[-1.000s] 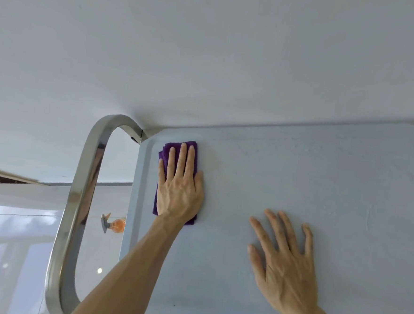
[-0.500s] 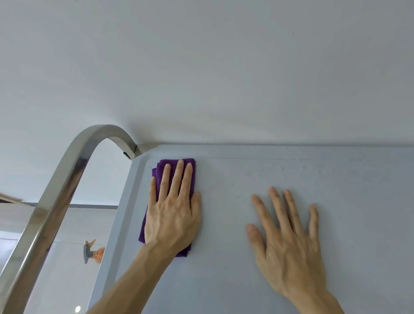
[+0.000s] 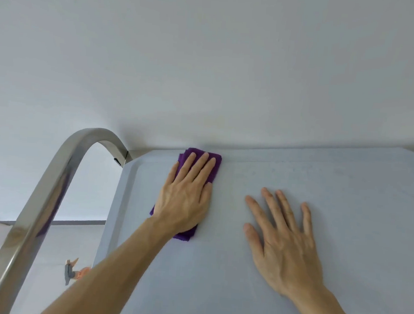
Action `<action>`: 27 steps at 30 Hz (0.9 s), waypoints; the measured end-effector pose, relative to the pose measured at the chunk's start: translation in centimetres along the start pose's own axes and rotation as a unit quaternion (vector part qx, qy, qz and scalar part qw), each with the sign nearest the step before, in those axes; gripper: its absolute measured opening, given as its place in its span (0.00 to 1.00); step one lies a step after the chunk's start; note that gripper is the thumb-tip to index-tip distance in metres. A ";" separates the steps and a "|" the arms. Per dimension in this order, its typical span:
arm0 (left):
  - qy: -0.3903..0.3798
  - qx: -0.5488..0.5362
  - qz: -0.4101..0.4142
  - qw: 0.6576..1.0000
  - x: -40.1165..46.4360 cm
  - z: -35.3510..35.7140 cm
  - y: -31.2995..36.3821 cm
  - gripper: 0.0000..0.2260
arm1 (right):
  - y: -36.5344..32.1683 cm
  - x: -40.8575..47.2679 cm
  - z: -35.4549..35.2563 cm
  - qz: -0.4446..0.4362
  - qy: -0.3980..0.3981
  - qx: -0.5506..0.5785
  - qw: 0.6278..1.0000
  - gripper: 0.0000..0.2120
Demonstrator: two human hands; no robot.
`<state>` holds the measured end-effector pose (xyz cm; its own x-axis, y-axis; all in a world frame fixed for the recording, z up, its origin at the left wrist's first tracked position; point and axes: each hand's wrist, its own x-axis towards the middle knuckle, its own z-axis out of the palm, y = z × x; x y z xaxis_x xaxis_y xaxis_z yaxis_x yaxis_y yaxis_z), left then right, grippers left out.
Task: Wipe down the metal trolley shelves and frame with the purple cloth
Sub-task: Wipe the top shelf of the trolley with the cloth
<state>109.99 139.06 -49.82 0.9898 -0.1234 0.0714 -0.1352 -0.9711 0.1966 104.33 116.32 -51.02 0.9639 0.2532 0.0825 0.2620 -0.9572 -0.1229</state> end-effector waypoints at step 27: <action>-0.010 -0.009 -0.011 1.000 5.1 2.8 12.9 0.27 | 10.4 -0.5 -2.4 0.031 -0.015 -0.026 0.999 0.29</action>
<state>113.43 125.36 -49.69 0.9931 -0.1066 0.0481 -0.1145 -0.9699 0.2150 106.42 105.86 -49.96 0.9793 0.1970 0.0474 0.2001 -0.9769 -0.0746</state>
